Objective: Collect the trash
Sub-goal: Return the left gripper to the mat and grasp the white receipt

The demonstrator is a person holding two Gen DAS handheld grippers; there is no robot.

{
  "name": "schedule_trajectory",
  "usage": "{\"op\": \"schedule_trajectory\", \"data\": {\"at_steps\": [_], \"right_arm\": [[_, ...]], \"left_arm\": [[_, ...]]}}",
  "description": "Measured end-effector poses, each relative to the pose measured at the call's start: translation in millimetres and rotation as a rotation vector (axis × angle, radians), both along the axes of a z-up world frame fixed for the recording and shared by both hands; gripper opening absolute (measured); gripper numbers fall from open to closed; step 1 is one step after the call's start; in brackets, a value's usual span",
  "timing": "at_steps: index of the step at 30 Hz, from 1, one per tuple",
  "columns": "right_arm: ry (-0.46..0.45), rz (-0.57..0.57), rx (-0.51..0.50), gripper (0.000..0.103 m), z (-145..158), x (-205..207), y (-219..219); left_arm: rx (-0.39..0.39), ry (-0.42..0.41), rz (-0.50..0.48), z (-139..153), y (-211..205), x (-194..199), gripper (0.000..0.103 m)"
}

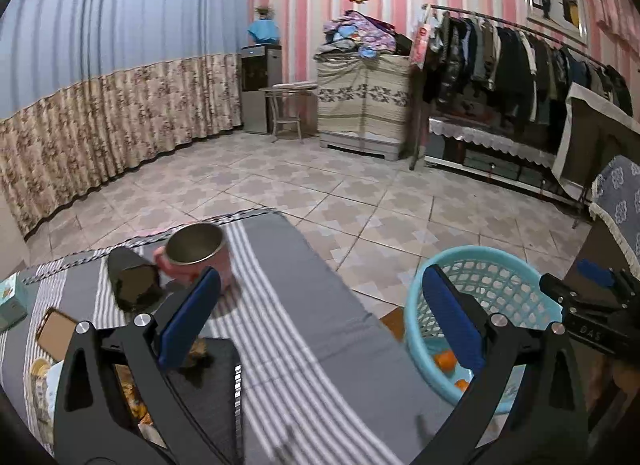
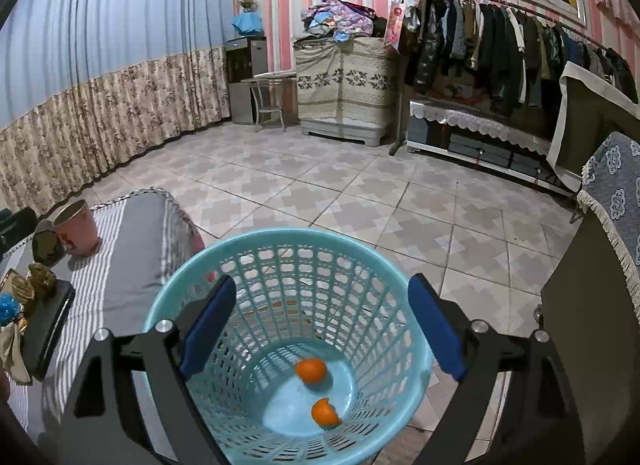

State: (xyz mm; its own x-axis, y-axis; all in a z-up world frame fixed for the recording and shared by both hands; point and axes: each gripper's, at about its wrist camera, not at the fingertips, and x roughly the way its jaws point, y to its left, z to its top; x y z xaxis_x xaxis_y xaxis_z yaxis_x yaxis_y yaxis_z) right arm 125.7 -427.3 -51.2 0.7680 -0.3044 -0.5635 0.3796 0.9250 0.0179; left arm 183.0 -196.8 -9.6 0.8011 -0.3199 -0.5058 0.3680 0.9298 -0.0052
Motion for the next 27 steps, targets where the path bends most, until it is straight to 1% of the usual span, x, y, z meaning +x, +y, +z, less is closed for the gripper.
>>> {"op": "schedule_trajectory", "data": {"at_steps": [3, 5, 8, 13, 16, 21, 24, 27], "right_arm": [[-0.005, 0.015, -0.025, 0.086, 2.8, 0.3, 15.8], [-0.014, 0.03, -0.025, 0.087, 4.4, 0.9, 29.9], [-0.021, 0.053, -0.019, 0.087, 4.5, 1.9, 51.6], [-0.016, 0.104, -0.012, 0.087, 0.4, 5.7, 94.6], [-0.012, 0.136, -0.006, 0.087, -2.7, 7.5, 117.0], [0.01, 0.181, -0.024, 0.087, -12.2, 8.9, 149.7], [0.027, 0.196, -0.03, 0.087, -17.2, 10.6, 162.7], [0.034, 0.203, -0.025, 0.087, -19.2, 11.5, 166.1]], "left_arm": [[-0.01, -0.008, 0.027, 0.7, 19.4, -5.9, 0.098], [-0.011, -0.015, 0.051, -0.4, 35.1, -10.7, 0.098], [0.007, -0.025, 0.089, -2.1, 60.8, -16.1, 0.098], [0.016, -0.01, 0.159, -9.3, 116.0, -21.9, 0.098], [0.04, 0.0, 0.214, -16.1, 152.1, -23.1, 0.098], [0.07, 0.055, 0.315, -38.8, 211.3, -21.9, 0.097], [0.049, 0.114, 0.377, -57.8, 248.2, -15.7, 0.096], [0.038, 0.158, 0.41, -71.5, 265.0, -8.9, 0.094]]}}
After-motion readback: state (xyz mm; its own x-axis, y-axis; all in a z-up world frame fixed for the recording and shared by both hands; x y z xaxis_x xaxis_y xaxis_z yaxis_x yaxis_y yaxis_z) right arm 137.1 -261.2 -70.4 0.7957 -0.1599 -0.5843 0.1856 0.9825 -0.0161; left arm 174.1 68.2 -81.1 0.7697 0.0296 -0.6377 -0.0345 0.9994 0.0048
